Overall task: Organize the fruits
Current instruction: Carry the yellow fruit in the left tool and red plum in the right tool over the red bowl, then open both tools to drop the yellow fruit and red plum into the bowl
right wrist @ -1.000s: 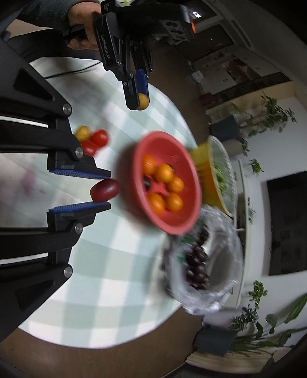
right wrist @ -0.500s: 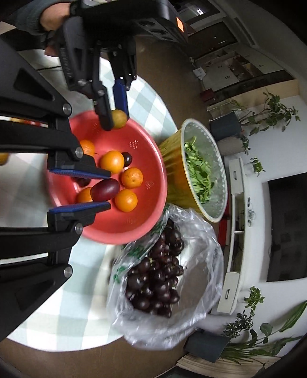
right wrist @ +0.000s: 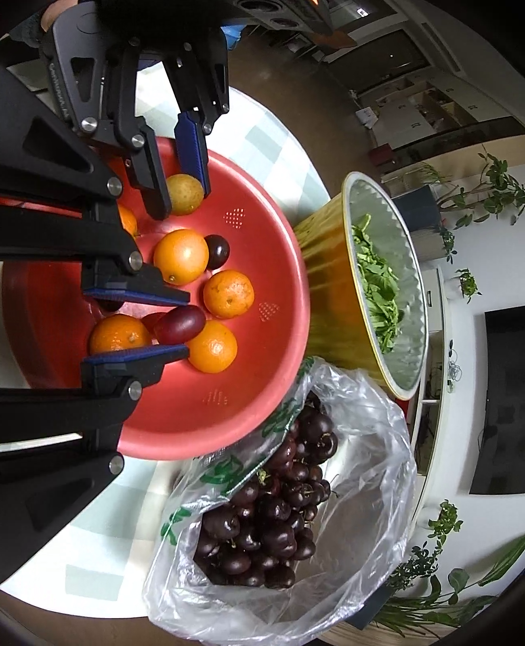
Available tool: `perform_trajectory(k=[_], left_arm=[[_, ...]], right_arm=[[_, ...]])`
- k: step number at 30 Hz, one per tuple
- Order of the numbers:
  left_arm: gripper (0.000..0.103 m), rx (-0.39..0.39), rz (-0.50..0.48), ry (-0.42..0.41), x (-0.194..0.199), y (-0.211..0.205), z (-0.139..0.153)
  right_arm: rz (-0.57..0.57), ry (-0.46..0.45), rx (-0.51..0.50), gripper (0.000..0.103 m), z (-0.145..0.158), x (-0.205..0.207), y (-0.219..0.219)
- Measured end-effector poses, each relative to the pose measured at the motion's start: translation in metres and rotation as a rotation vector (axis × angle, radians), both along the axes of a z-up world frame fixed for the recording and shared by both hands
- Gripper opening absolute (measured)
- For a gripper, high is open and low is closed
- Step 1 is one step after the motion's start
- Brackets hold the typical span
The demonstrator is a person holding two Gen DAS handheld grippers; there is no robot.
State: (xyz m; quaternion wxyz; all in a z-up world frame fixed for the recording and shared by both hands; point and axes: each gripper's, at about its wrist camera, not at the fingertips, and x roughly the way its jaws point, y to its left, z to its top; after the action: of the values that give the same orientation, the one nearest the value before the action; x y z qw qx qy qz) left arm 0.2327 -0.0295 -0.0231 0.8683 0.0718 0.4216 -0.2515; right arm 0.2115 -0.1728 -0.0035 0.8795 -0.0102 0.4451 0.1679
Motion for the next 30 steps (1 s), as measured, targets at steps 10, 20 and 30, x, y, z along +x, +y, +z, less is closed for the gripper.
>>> perform_trajectory(k=[10, 20, 30], left_arm=[[0.027, 0.021, -0.019, -0.012, 0.001, -0.009, -0.002], [0.071, -0.012, -0.006, -0.056, -0.01, -0.003, 0.009], [0.098, -0.058, 0.034, -0.087, -0.048, 0.014, 0.028]], right_arm=[[0.001, 0.02, -0.041, 0.022, -0.014, 0.009, 0.005], [-0.007, 0.003, -0.056, 0.037, -0.012, 0.003, 0.004], [-0.013, -0.09, -0.024, 0.049, 0.017, -0.042, -0.009]])
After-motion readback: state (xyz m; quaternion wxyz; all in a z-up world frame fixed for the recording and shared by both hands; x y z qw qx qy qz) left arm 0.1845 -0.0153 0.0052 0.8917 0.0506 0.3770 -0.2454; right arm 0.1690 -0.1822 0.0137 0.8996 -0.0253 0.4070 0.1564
